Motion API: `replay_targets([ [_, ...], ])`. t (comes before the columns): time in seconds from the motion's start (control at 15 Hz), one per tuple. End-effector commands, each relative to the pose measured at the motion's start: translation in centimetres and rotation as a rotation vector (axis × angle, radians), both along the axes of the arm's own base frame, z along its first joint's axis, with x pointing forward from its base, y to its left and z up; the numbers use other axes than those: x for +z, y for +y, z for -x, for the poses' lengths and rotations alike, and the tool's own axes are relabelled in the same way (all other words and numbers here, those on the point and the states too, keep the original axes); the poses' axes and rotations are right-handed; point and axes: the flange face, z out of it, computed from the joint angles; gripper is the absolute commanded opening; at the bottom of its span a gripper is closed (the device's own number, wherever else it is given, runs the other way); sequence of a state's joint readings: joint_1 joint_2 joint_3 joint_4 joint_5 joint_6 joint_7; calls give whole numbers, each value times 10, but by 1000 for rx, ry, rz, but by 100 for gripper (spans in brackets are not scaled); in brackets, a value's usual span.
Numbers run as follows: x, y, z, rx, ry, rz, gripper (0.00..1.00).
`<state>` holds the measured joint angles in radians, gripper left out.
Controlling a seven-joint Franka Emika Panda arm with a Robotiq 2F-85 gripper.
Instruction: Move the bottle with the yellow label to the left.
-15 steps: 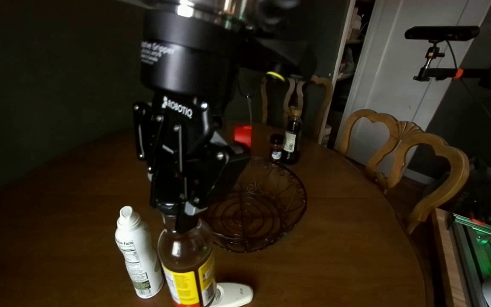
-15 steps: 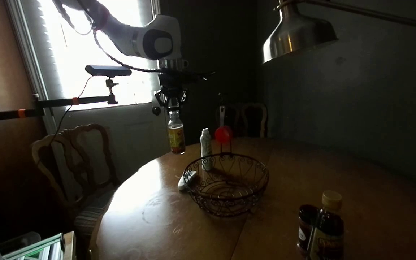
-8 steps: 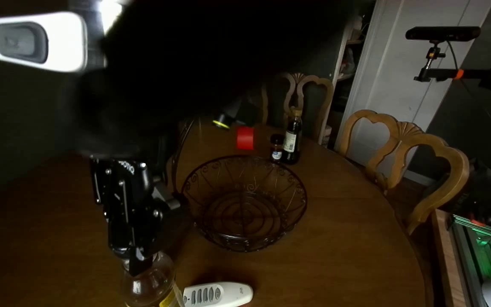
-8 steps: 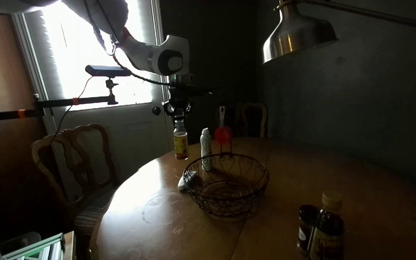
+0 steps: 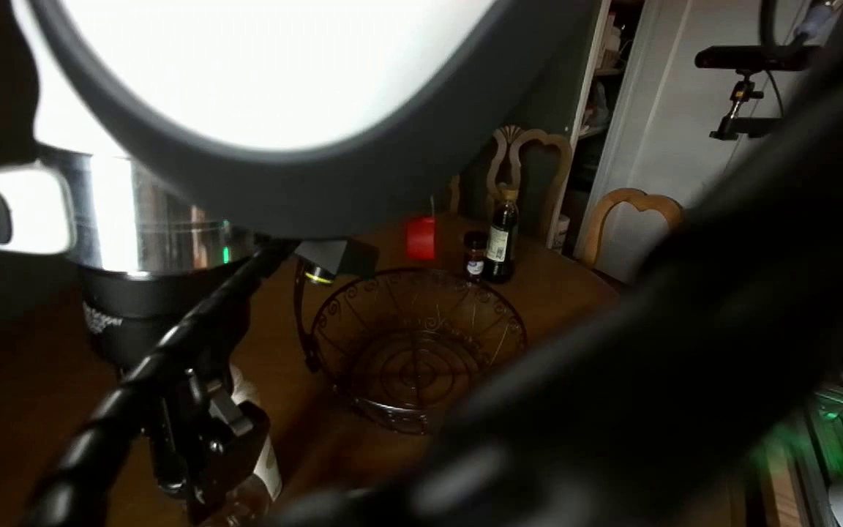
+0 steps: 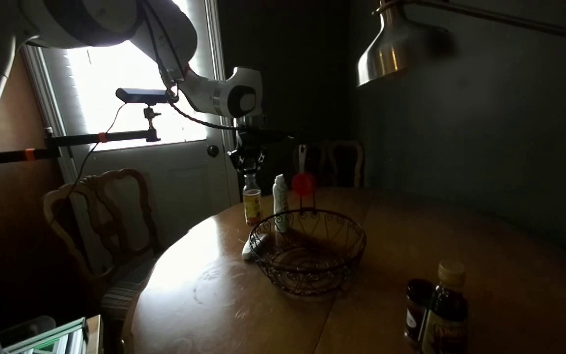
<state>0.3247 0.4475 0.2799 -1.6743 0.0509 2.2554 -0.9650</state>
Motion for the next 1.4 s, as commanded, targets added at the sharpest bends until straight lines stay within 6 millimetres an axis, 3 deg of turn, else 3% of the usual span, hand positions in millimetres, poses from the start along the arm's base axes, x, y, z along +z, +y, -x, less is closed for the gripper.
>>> replay_targets([
  [0.0,-5,19,-11,28,-16,-14,20],
  [0.33,-21,30,-17,62,-20,-14,20],
  [0.67,-21,31,-23,85,-32,-15,20],
  [0.73,-20,31,-23,89,-29,-20,70],
  [0.87,-14,29,-24,99,-34,-15,76],
  [1.07,7,24,-27,103,-50,-32,99],
  [1.33,40,0,-31,48,-82,-19,100],
])
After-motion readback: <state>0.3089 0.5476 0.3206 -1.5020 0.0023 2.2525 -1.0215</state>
